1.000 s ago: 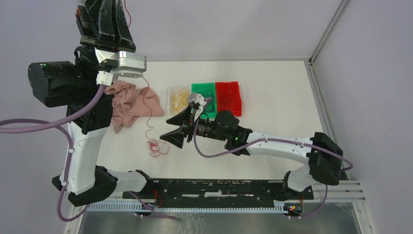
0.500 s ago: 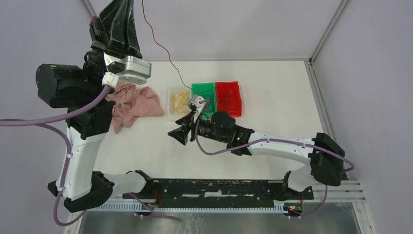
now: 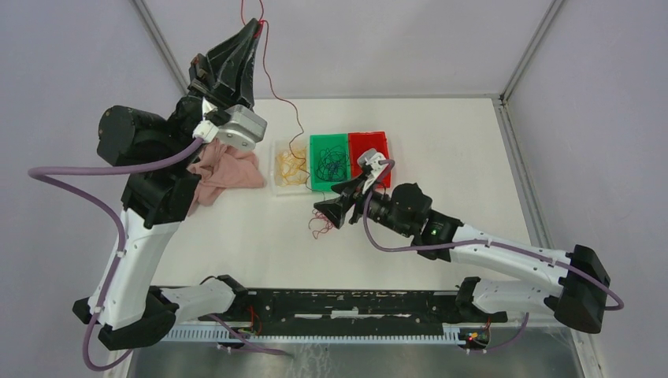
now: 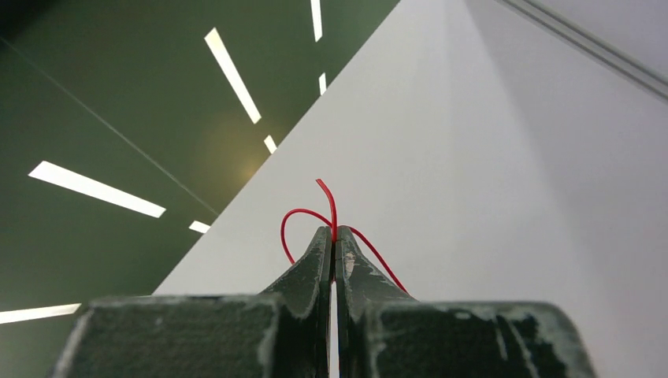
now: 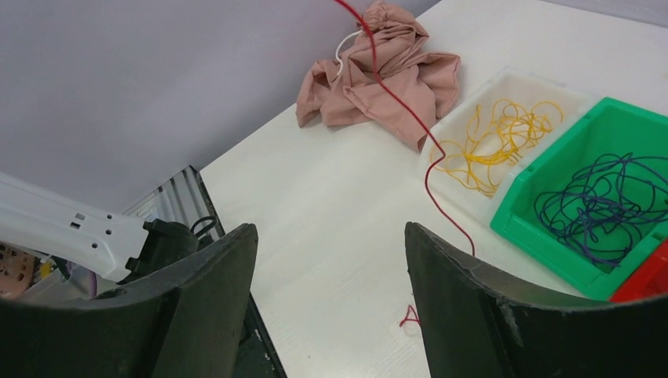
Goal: Untangle the cables
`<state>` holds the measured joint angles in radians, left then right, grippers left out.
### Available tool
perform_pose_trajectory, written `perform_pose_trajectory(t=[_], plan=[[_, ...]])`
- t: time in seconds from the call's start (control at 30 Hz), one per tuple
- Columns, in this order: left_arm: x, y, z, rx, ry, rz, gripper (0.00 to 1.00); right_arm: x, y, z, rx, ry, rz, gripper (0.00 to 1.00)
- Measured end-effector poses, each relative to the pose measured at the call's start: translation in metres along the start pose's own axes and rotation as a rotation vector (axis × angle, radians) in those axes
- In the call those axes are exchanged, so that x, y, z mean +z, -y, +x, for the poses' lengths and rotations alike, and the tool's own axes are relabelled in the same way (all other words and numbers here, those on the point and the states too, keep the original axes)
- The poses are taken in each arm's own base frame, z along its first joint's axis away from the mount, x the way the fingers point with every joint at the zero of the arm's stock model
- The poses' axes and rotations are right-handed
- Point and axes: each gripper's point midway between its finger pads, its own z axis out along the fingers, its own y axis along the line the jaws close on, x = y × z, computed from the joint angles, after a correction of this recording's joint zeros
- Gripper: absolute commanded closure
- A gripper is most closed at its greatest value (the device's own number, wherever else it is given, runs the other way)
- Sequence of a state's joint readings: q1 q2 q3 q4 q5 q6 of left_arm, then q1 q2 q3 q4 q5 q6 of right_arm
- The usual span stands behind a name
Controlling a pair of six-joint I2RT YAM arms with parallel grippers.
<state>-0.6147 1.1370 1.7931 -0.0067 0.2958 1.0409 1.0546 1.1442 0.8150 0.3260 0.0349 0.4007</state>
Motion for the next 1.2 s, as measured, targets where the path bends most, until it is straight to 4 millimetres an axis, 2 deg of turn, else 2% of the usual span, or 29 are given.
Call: perform_pose_trajectory(t=[0.13, 0.23, 0.33, 0.47, 0.57, 0.63, 0.7, 0.83, 0.97, 1.0, 1.03, 1.07, 1.13, 1.2], plan=[[0.001, 0.012, 0.003, -0.055, 0.001, 0.030, 0.97, -0.006, 0.006, 0.013, 0.001, -0.024, 0.012, 0.17], [0.001, 0.014, 0.001, -0.078, 0.010, 0.036, 0.97, -0.004, 0.011, 0.023, -0.036, -0.052, 0.021, 0.16], [0.001, 0.014, 0.000, -0.085, 0.011, 0.036, 0.97, 0.009, 0.021, 0.041, -0.104, -0.108, 0.041, 0.16], [0.001, 0.014, 0.001, -0.089, 0.011, 0.037, 0.97, 0.037, 0.046, 0.078, -0.180, -0.216, 0.091, 0.18], [0.001, 0.014, 0.000, -0.094, 0.011, 0.036, 0.97, 0.054, 0.073, 0.104, -0.208, -0.288, 0.144, 0.25], [0.001, 0.014, 0.000, -0.102, 0.010, 0.036, 0.97, 0.062, 0.090, 0.113, -0.212, -0.311, 0.185, 0.34], [0.001, 0.014, 0.000, -0.112, 0.011, 0.034, 0.97, 0.069, 0.104, 0.115, -0.210, -0.310, 0.217, 0.43], [-0.001, 0.015, 0.000, -0.180, 0.003, 0.029, 0.97, 0.079, 0.117, 0.101, -0.176, -0.246, 0.241, 0.58], [-0.007, 0.027, 0.003, -0.307, -0.039, 0.061, 0.97, 0.089, 0.117, 0.080, -0.109, -0.158, 0.207, 0.86], [-0.010, 0.033, 0.006, -0.348, -0.060, 0.076, 0.97, 0.091, 0.116, 0.075, -0.089, -0.135, 0.195, 0.94], [-0.013, 0.042, 0.009, -0.392, -0.083, 0.098, 0.97, 0.093, 0.114, 0.069, -0.057, -0.100, 0.171, 0.98], [-0.016, 0.051, 0.012, -0.427, -0.103, 0.117, 0.97, 0.092, 0.113, 0.065, -0.031, -0.071, 0.154, 0.99], [-0.026, 0.080, 0.022, -0.524, -0.165, 0.180, 0.97, 0.088, 0.112, 0.064, 0.017, -0.032, 0.127, 0.99], [-0.036, 0.111, 0.030, -0.607, -0.220, 0.254, 0.97, 0.079, 0.112, 0.071, 0.066, -0.019, 0.106, 0.99]])
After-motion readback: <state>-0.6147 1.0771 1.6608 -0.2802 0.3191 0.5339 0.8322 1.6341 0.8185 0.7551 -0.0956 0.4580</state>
